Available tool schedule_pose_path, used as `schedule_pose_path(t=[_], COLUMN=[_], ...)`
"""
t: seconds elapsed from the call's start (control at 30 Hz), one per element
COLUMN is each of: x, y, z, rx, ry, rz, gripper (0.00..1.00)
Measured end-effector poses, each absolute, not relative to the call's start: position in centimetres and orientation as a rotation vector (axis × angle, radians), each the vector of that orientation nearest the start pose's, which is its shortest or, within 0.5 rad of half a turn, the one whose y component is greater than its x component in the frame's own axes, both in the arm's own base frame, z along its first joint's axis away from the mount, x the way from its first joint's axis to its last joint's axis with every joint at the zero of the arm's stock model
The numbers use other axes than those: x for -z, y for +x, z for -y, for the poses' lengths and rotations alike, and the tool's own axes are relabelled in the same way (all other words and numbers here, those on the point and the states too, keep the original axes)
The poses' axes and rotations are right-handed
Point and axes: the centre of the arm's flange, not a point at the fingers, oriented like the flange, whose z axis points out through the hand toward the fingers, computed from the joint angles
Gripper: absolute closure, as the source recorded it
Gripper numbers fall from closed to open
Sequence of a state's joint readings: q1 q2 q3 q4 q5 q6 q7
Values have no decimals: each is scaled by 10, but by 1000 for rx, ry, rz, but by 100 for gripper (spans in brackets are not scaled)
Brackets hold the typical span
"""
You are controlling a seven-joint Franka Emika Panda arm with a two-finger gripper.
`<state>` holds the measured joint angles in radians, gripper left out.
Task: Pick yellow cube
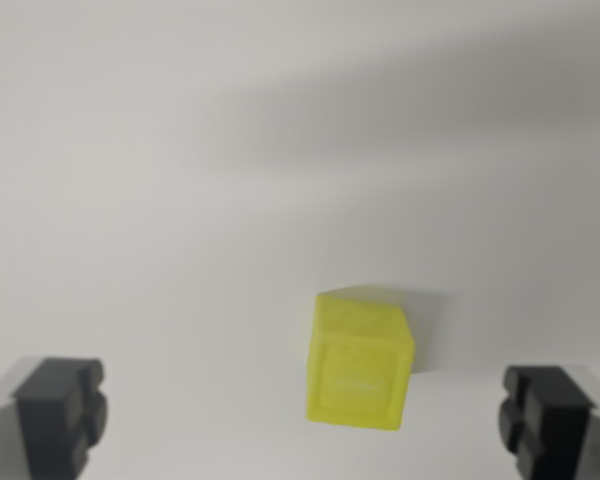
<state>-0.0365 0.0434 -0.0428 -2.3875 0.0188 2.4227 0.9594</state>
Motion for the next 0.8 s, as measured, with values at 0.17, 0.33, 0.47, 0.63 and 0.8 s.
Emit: schedule_pose_path(t=[0.17, 0.33, 0.47, 0.63, 0.8], x=[-292, -284, -277, -269, -260], y=[489, 483, 478, 472, 467], z=[39, 39, 39, 39, 40], rx=[-17, -16, -15, -14, -13], ry=[-2705, -2699, -2695, -2689, -2683], rz=[-1586, -1597, -1605, -1615, -1626], gripper=[0, 0, 0, 0, 0])
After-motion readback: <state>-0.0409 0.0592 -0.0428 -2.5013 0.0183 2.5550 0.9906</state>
